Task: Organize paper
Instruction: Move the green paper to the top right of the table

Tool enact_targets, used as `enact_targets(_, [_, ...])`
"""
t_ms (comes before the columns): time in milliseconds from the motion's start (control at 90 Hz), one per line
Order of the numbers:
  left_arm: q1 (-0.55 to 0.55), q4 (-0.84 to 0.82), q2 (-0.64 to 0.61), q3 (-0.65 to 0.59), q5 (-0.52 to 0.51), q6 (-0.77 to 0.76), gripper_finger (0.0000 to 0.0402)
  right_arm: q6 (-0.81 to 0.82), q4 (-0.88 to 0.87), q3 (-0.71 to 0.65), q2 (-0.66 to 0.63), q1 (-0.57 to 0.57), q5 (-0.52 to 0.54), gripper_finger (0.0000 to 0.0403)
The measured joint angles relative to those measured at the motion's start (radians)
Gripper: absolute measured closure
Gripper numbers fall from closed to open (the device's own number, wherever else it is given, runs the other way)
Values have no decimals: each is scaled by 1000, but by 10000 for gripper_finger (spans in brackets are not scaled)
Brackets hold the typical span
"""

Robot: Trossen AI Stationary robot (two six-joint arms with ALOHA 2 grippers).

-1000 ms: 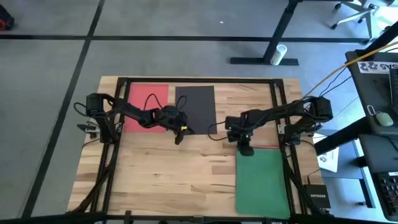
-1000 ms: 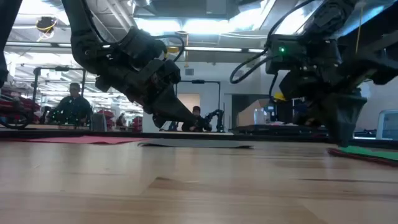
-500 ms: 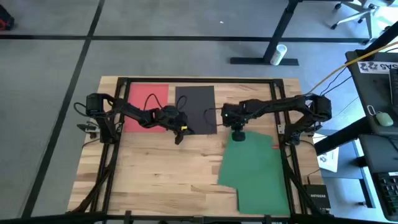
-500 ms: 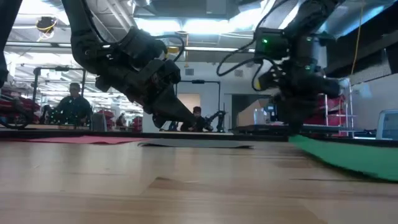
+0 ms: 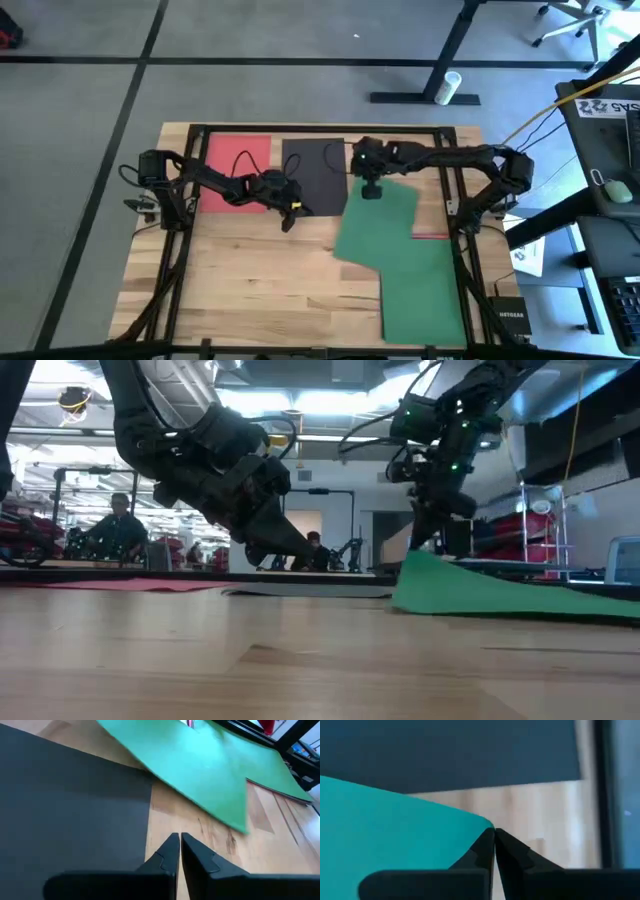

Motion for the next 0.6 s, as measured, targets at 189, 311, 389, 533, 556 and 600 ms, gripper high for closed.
enact_targets(189, [0,-1,0,0,0,11,402,27,-60,62,0,-4,-5,351])
enact_targets(311, [0,-4,0,0,0,12,402,86,-158,115,0,-4,-118,321])
enact_targets(389, [-1,-5,0,0,0,12,402,136,-259,131,-1,-4,-219,317])
enact_targets(533, [-9,-5,0,0,0,18,402,204,-357,81,-1,21,-222,360])
enact_targets(556, [-12,-5,0,0,0,18,402,207,-368,66,-1,24,-203,371])
enact_targets(600, [-14,-5,0,0,0,18,402,214,-372,34,-1,26,-171,389])
